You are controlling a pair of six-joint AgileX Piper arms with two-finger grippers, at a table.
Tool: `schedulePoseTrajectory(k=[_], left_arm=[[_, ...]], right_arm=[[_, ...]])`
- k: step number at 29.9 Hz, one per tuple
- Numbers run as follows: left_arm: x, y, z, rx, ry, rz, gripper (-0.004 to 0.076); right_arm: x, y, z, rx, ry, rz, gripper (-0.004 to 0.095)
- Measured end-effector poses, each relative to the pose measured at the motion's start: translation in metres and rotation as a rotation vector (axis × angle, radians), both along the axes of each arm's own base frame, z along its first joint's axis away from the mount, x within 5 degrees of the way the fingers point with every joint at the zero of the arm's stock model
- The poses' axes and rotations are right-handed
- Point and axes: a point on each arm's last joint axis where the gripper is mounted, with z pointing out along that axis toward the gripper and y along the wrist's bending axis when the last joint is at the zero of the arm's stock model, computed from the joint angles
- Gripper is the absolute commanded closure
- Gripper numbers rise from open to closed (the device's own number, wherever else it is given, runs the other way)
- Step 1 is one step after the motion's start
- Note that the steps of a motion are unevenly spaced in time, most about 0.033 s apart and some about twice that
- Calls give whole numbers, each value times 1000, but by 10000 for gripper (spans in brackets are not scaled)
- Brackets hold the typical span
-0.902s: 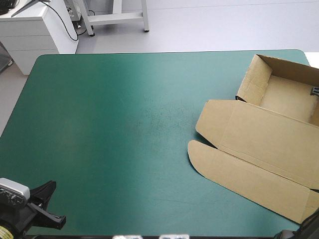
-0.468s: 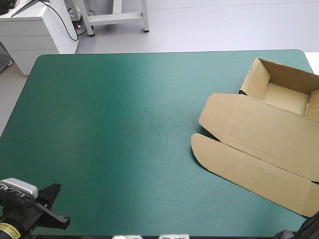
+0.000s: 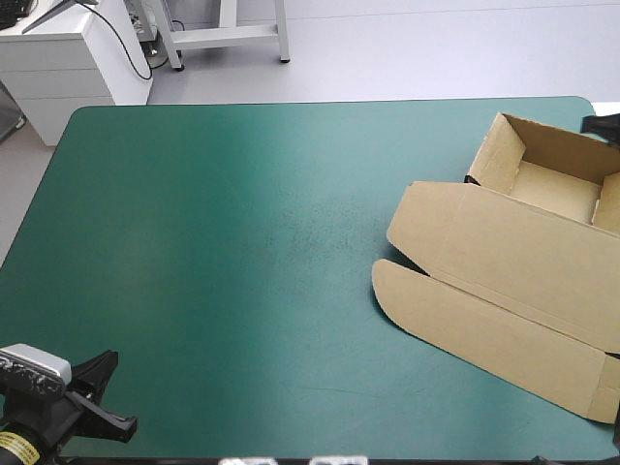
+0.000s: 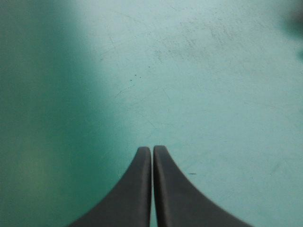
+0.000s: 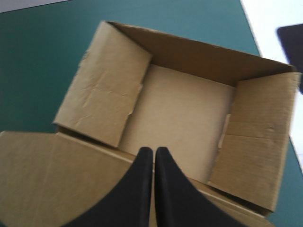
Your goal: Fold the box
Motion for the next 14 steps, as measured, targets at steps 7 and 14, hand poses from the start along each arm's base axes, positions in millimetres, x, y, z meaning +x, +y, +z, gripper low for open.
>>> schedulePoseTrajectory(k=[7,14], left_arm=[[0,-1,0,-8,1,-4,731],[-2,-4,0,-44,17,-35,731]], right_arm=[[-28,80,-2,-92,-42,237,910],[-86,132,-8,-171,-168,461,910]])
